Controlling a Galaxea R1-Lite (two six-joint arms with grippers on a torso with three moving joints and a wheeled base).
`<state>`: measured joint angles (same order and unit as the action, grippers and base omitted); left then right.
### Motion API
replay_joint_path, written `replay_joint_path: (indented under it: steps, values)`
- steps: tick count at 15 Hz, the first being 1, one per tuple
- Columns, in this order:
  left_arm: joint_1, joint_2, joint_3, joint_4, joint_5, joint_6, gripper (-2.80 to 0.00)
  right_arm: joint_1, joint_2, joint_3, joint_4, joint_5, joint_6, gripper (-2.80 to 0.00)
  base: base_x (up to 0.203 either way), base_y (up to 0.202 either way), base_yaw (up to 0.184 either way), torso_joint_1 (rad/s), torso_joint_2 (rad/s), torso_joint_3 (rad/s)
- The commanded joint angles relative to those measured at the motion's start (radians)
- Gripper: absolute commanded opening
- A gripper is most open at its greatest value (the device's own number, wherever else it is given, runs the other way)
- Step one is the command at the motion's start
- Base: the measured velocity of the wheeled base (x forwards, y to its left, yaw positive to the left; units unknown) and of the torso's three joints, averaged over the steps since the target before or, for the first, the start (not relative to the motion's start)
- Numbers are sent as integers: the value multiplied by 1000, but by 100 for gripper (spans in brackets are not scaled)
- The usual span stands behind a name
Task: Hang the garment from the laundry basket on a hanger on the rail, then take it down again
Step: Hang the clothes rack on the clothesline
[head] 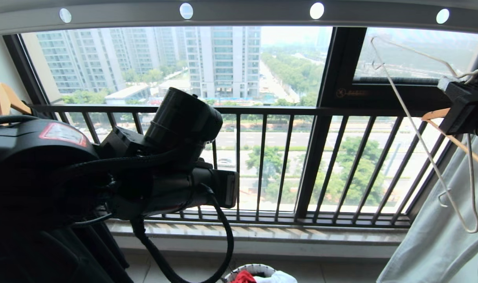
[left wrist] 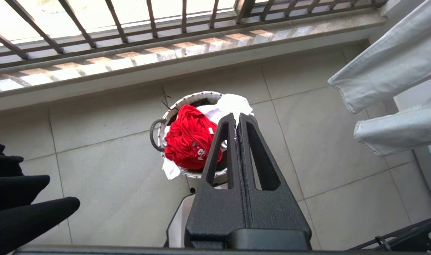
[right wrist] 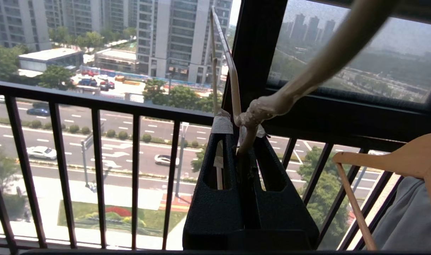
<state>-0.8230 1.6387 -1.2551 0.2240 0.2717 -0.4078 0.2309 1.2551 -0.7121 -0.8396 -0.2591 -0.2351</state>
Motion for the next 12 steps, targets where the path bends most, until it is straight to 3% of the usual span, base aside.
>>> replay_joint_path:
  steps: [1,12]
  values:
    - [1,-48,3,3,1,1,-280,-39,53,-39,-4,0,-4,-280,0,0,0,0,0,0]
    - [1,-157,14,1,0,35,-280,-65,193,-146,-6,1,-43,-280,0,0,0,0,0,0]
